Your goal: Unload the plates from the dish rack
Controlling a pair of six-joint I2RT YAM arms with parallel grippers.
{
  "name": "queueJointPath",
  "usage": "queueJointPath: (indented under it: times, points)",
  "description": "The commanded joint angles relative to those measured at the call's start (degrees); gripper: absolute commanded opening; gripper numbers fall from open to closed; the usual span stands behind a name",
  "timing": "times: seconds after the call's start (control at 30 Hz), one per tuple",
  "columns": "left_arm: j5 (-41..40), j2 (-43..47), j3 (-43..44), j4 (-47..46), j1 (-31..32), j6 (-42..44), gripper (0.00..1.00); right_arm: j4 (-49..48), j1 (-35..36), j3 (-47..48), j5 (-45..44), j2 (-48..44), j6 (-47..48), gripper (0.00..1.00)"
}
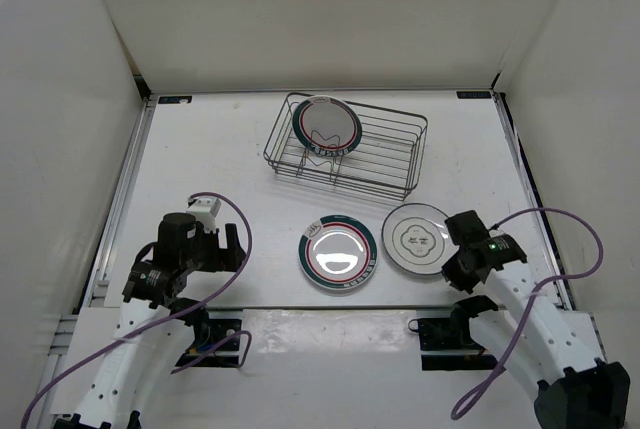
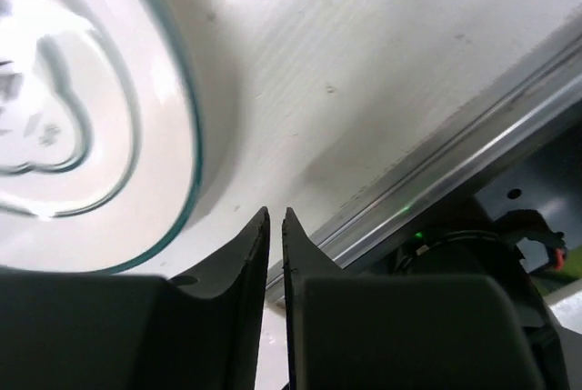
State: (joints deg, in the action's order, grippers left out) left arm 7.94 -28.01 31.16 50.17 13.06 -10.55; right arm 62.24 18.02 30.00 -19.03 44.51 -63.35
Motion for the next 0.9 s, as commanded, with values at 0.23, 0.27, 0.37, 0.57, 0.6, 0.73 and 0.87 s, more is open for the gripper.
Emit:
queueJointPath:
  times: [0.23,0.27,0.37,0.57,0.6,0.73,0.87]
  points:
    - [0.32,0.94,-0.13,-0.16,0.12,-0.26,1.00,-13.53,0.08,12.43,8.56,-9.27,20.27,0.35]
    - [0.32,0.77,-0.13,-0.16,0.21,-0.18,1.00,-18.24,0.00,13.24,9.09,-8.48,21.76,0.38]
    - [0.49,1.03,-0.22,-0.51,0.12,-0.18,1.00,-23.98,0.00,19.99,14.01,-1.20,29.59,0.52]
    - [0.58,1.29,-0.22,-0.52,0.12,0.00,1.00,-36.45,0.00,32.13,26.48,19.09,42.50,0.73]
    - [0.75,1.29,-0.22,-0.51,0.21,-0.09,1.00,-39.01,0.08,32.92,27.37,21.04,43.83,0.74]
    - [0.58,1.29,-0.22,-0.43,0.13,-0.09,1.00,-47.81,0.26,39.93,32.20,31.06,48.93,0.74]
    - [-0.12,1.20,-0.31,-0.25,0.12,-0.17,1.00,-55.80,0.44,45.48,34.13,43.00,51.83,0.74]
